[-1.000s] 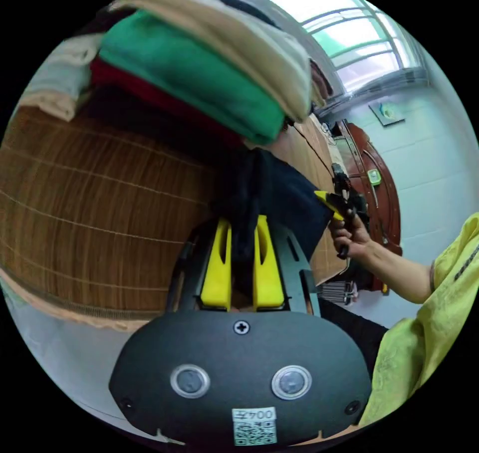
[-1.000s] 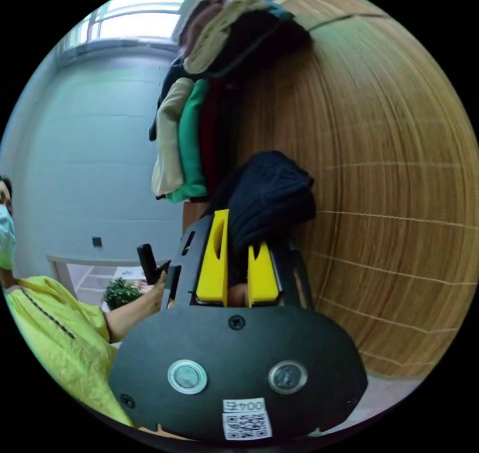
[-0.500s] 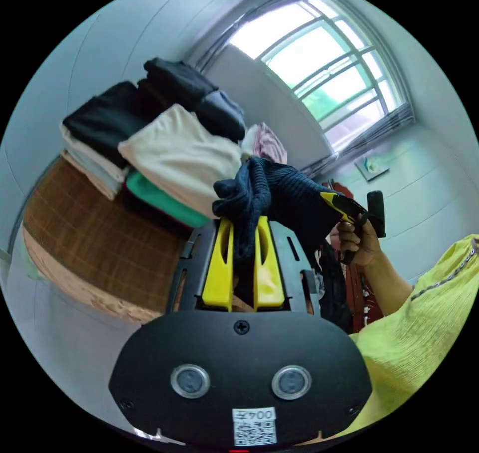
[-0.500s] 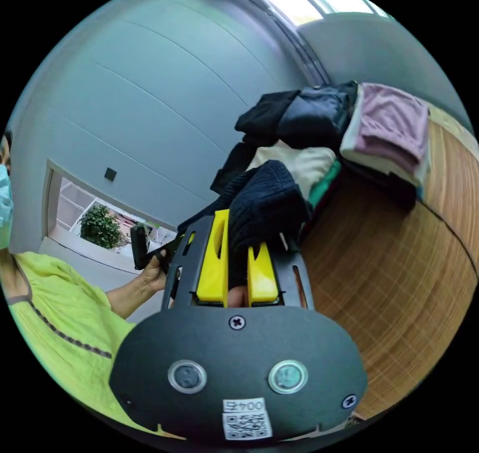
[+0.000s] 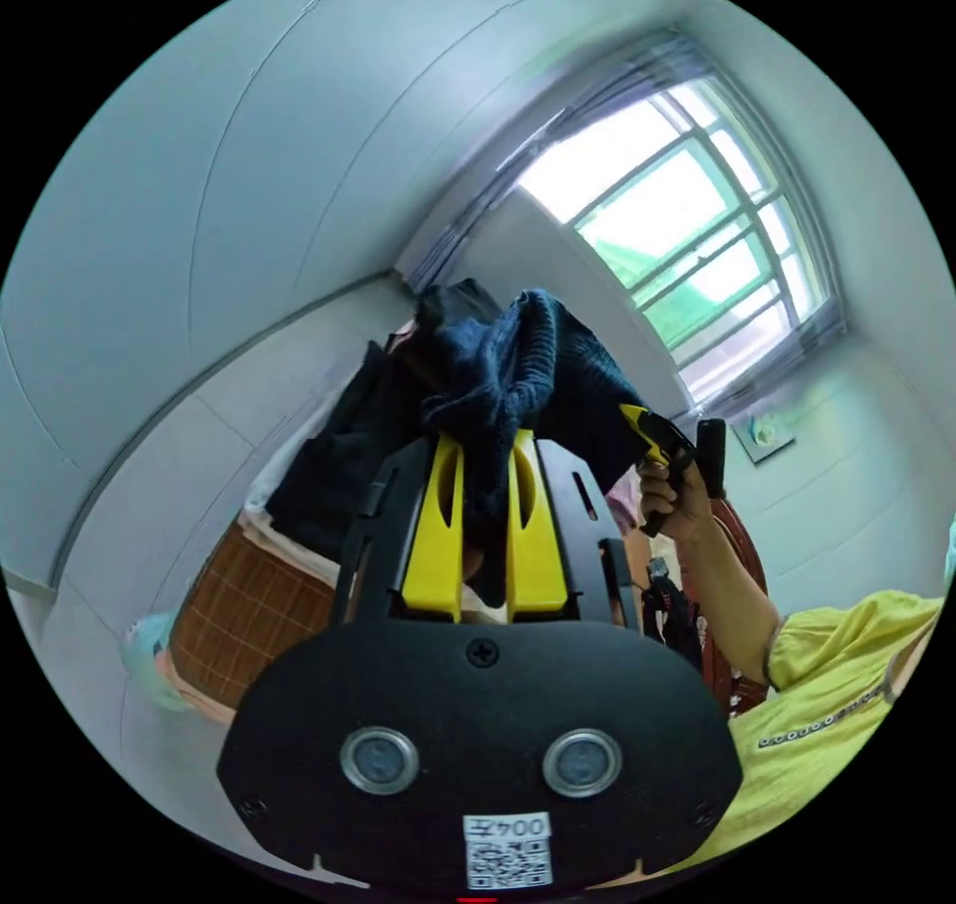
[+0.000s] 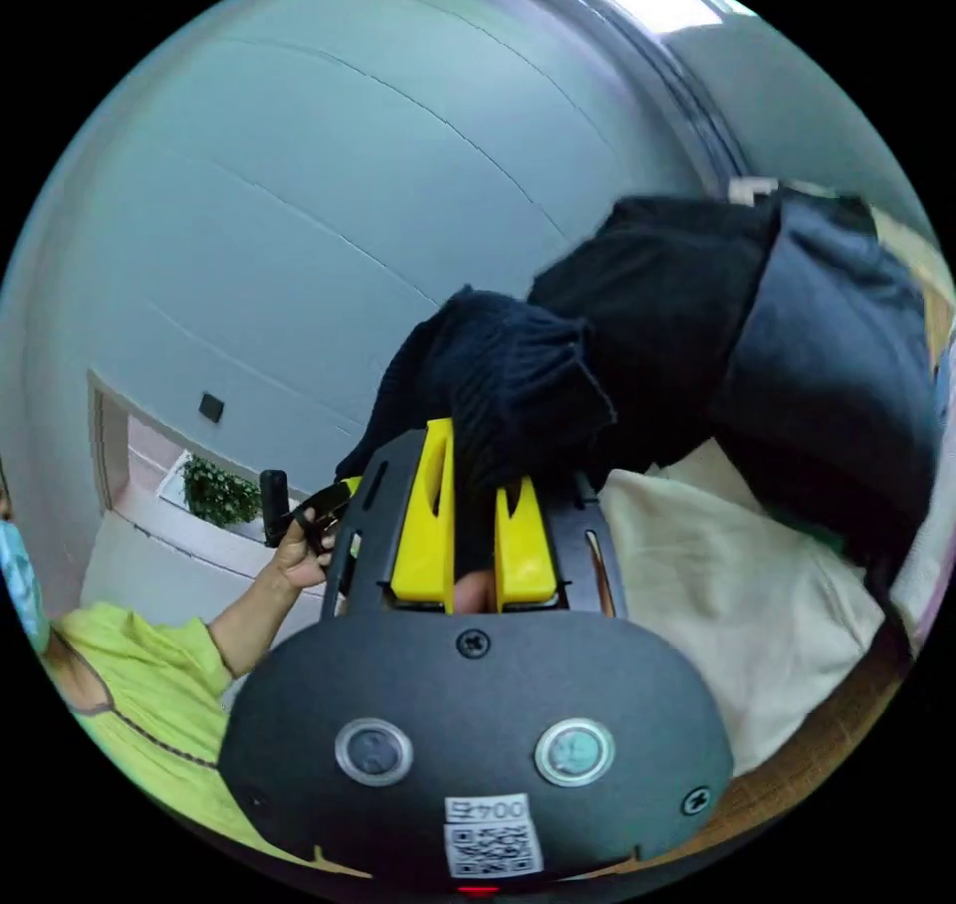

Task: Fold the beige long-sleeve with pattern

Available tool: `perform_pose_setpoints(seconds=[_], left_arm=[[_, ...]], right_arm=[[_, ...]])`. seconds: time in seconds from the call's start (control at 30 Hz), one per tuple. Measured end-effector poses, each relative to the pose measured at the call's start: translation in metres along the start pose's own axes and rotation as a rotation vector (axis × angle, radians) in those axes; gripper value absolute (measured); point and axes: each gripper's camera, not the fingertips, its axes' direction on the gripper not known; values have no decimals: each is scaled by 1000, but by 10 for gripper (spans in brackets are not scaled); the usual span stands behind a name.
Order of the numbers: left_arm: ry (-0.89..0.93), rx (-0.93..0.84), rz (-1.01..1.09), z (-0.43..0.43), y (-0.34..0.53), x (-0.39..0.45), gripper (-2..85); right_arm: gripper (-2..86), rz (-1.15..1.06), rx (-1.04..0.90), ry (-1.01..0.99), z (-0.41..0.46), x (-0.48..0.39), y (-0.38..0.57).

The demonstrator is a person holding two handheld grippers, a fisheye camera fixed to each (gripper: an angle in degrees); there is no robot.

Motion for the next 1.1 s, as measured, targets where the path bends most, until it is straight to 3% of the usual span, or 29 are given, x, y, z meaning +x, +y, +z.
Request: perform_pose_setpoints(seconds=[0.1,0.17,0.23,0.43,0.67,0.77,0.9,1.0,1.1], left_arm=[[122,-173,-285,58,-7,-94,72],[187,-162,-421,71,0,-126,73],[246,-100,-432,59,-6,-123,75],[296,-65,-371,49,-12,-99,84],[264,-68,-386,61,-15,-85,83],[267,-65,-331,64,-11,-79,85],[302,33,-280,46,19,-78,76],[233,153,-245,16,43,-67,43],[126,210,-26,28,39,-18,19]], right_arm=[[50,298,-119,23,82,87,4],[43,525,-26,-23,97,128,21],[49,546,56,-113,93,132,25],[130,296,57,-19,72,55,45],[45,-305,-228,269,182,-101,145],[41,-309,-457,437,249,-85,168],[18,-176,-436,341,234,-88,155],[9,-273,-331,440,205,-116,143],[29,-341,-212,639,196,-125,128]])
